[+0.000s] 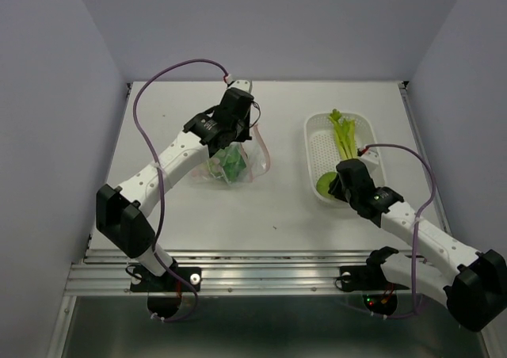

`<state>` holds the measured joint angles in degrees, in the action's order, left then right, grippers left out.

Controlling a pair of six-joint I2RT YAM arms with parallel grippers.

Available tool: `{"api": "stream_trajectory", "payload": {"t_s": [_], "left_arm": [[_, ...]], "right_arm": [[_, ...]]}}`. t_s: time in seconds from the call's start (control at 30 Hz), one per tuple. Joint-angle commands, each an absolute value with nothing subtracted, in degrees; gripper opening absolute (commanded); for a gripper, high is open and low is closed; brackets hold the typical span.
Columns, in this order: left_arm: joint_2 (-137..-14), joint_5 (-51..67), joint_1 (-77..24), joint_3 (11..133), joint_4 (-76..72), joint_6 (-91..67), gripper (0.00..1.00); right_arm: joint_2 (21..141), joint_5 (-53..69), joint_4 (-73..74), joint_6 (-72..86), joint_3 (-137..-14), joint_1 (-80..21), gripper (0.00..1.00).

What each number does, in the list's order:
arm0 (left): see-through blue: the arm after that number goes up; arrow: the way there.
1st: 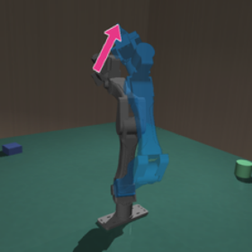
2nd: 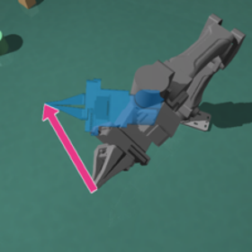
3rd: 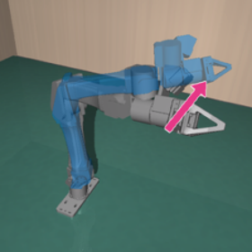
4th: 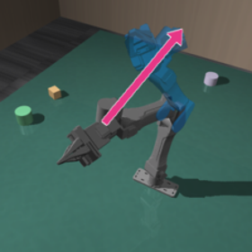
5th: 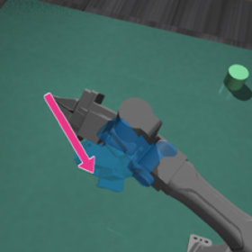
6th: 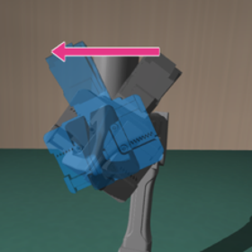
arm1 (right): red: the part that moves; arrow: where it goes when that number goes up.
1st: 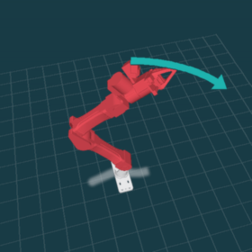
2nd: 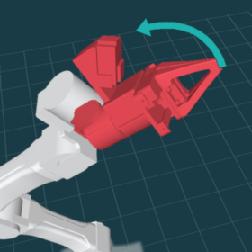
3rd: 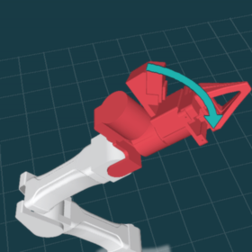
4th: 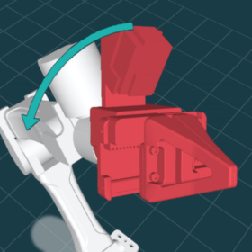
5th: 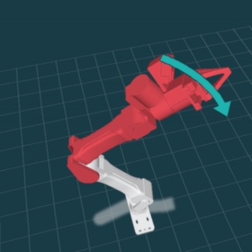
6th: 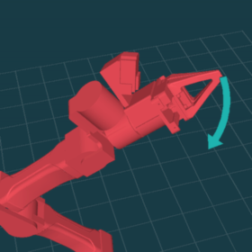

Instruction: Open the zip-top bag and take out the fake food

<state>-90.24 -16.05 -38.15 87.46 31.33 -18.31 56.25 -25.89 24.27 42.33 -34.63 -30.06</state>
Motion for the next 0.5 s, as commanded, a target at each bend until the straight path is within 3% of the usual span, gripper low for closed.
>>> {"api": "stream_trajectory", "payload": {"t_s": [0.0, 0.07, 0.1, 0.13, 0.3, 0.47], "left_arm": [[-86.05, -15.12, -38.23, 86.40, 28.39, -19.16, 0.00], [-85.87, -14.86, -38.32, 86.22, 28.30, -19.34, 0.00], [-85.61, -14.68, -38.32, 85.96, 28.13, -19.42, 0.00], [-85.52, -14.50, -38.32, 85.78, 27.95, -19.60, 0.00], [-84.81, -12.22, -38.41, 84.90, 26.46, -19.95, 0.00], [-84.29, -11.69, -38.41, 84.46, 25.84, -20.48, 0.00]], "right_arm": [[56.16, -26.71, 27.32, 44.12, -35.33, -29.71, 0.49], [55.29, -27.51, 28.47, 44.30, -36.65, -29.71, 0.70], [54.76, -27.86, 29.52, 44.21, -37.17, -29.71, 0.88], [53.89, -28.04, 29.97, 44.03, -38.13, -29.71, 1.00], [45.00, -19.16, 25.94, 36.56, -41.84, -29.71, 1.00], [45.34, 5.45, 8.56, 32.61, -41.75, -29.71, 1.00]]}}
